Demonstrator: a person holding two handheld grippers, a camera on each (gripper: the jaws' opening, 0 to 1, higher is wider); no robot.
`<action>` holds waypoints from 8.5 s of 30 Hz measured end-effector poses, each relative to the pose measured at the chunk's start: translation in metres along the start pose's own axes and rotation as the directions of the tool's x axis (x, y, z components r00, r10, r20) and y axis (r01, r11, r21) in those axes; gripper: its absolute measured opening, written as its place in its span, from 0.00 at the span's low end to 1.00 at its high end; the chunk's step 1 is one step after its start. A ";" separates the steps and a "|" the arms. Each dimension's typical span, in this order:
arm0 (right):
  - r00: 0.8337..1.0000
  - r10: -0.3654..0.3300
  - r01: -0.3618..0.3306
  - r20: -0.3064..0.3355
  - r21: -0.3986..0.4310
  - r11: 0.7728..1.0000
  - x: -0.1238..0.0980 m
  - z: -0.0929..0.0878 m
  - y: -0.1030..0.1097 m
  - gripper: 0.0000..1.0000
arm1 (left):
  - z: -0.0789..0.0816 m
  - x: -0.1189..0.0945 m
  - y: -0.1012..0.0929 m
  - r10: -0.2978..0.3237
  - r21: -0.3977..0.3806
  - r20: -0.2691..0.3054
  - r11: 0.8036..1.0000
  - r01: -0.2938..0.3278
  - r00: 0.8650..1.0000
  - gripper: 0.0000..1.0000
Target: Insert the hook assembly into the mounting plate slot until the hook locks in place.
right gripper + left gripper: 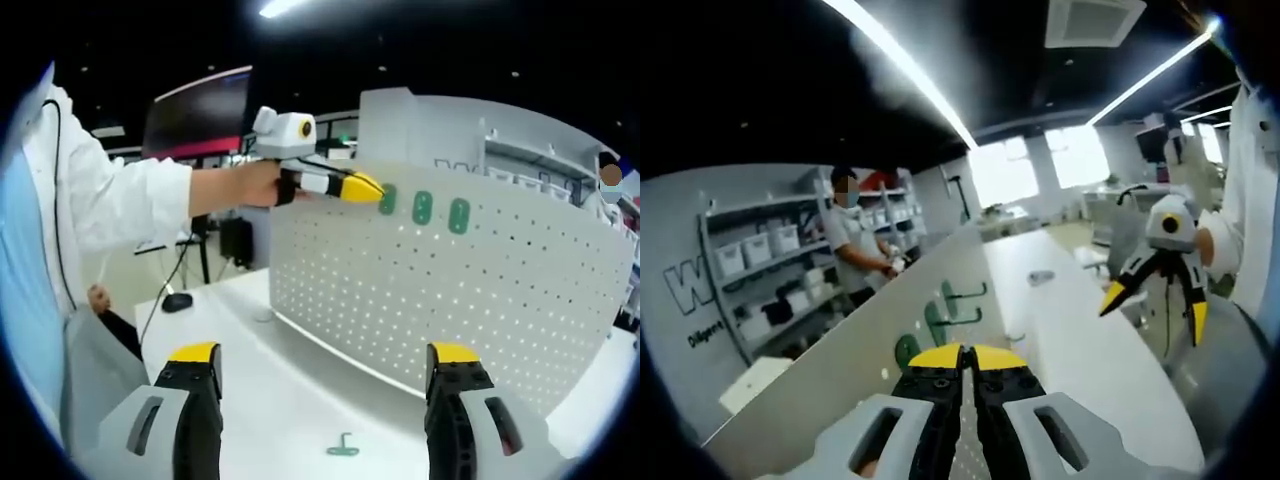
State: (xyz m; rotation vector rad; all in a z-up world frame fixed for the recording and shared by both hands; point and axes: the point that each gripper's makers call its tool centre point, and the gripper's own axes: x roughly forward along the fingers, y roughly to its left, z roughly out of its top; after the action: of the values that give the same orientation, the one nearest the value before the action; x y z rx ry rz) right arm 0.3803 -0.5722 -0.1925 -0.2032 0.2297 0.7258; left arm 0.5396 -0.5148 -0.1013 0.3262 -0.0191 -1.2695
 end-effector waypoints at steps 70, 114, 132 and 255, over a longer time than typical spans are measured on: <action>0.986 -0.001 0.016 -0.165 0.085 0.996 -0.002 -0.085 -0.025 0.75 | -0.053 -0.106 -0.166 0.124 -0.194 0.009 0.974 -0.120 0.992 0.42; 0.830 0.139 -0.011 -0.541 0.234 0.972 0.066 -0.216 -0.002 0.48 | -0.069 -0.105 -0.175 0.093 -0.221 -0.008 0.971 -0.092 0.996 0.36; 0.820 0.200 -0.081 -0.536 0.237 0.968 0.093 -0.210 0.008 0.47 | -0.078 -0.112 -0.173 0.113 -0.242 -0.017 0.964 -0.114 0.993 0.34; 0.816 0.570 -0.572 0.096 0.283 0.770 0.052 0.010 0.105 0.00 | -0.060 -0.112 -0.223 -0.059 -0.274 0.102 0.958 0.085 0.993 0.13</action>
State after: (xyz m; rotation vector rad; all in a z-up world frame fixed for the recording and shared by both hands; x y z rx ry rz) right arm 0.3480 -0.4599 -0.2079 0.1754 0.4035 1.2899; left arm 0.3097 -0.4529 -0.1963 0.0253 0.0927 -1.3397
